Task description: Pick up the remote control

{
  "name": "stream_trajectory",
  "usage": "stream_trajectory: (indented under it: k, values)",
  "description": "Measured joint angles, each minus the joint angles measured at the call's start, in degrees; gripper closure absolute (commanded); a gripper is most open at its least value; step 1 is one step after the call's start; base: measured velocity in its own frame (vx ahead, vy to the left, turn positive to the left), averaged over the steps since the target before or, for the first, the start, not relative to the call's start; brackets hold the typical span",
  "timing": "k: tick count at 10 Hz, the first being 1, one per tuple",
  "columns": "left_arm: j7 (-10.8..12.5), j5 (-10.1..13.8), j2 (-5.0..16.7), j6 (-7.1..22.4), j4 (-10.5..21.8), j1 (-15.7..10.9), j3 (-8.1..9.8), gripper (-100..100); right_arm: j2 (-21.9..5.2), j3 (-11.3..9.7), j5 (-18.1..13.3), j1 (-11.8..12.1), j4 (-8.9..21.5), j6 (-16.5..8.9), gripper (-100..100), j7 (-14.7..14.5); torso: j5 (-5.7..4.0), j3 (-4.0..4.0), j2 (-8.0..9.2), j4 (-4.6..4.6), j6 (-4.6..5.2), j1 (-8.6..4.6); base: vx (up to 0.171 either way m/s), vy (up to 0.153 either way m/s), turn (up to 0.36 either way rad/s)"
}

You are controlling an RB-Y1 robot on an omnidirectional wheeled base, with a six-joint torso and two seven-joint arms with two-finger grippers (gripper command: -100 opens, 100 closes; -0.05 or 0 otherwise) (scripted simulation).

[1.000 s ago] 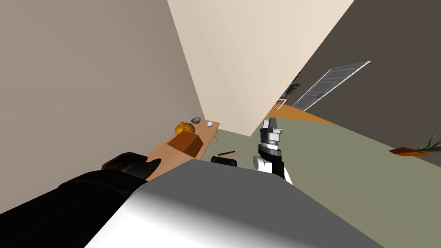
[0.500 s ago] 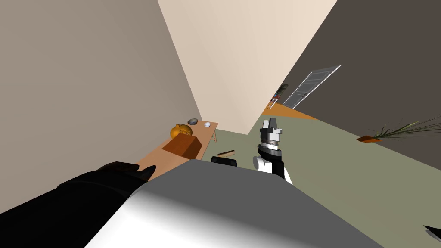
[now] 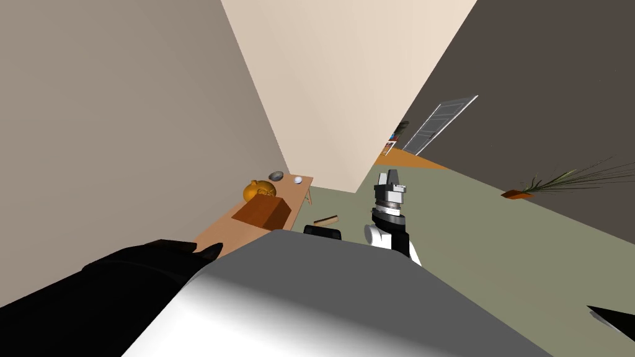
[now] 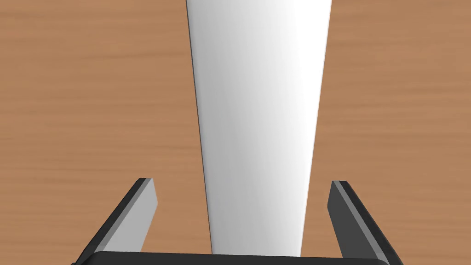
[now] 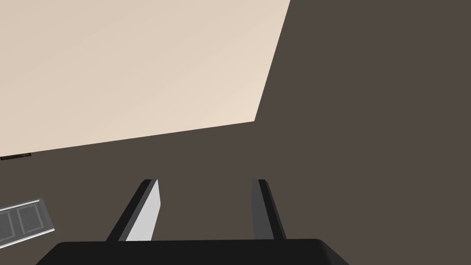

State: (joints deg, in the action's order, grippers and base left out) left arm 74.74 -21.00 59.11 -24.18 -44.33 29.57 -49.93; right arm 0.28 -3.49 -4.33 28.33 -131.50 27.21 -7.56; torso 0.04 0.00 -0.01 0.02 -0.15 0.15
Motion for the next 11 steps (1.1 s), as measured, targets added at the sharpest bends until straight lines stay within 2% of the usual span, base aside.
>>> stream_trajectory:
  k: [1,5,6,7,8,10,11]
  values:
    - [-0.1,0.0,-0.1,0.2,0.0,0.0,0.01,100,0.0,0.0,0.0,0.0,0.0,0.0,0,0.0,-0.02,0.0,0.0,0.0,-0.01,-0.09,-0.002,0.006,0.009]
    - [-0.1,0.0,-0.1,0.2,0.0,0.1,-0.01,100,0.0,0.0,0.0,0.0,0.0,0.0,0,0.0,-0.04,0.01,-0.01,0.03,0.03,-0.21,0.0,0.0,0.0]
    - [-0.1,0.0,-0.1,0.2,0.0,0.1,-0.01,0,0.0,0.0,0.0,0.0,0.0,0.0,0,0.0,-0.03,0.01,-0.01,0.03,0.03,-0.2,0.0,0.0,0.0]
    - [-0.1,0.0,-0.1,0.1,0.0,0.1,-0.01,100,0.0,0.0,0.0,0.0,0.0,0.0,0,0.0,-0.03,0.01,-0.01,0.02,0.02,-0.2,0.004,-0.04,0.103]
    - [0.0,-0.2,0.7,-0.6,0.2,-0.1,0.13,100,0.0,0.0,0.0,0.0,0.0,0.0,0,0.0,-0.07,0.0,-0.01,0.01,-0.02,-0.32,0.01,-0.066,0.118]
    - [1.2,-0.6,3.4,-1.2,-1.7,0.1,-0.07,100,0.0,0.0,0.0,0.0,0.0,0.0,0,0.0,-0.1,-0.01,-0.04,0.02,-0.01,-0.48,0.004,-0.046,0.046]
    - [1.4,-0.6,3.5,-1.2,-1.8,0.1,-0.09,0,0.0,0.0,0.0,0.0,0.0,0.0,0,0.0,-0.08,-0.01,-0.03,0.01,0.0,-0.37,0.0,-0.006,0.0]
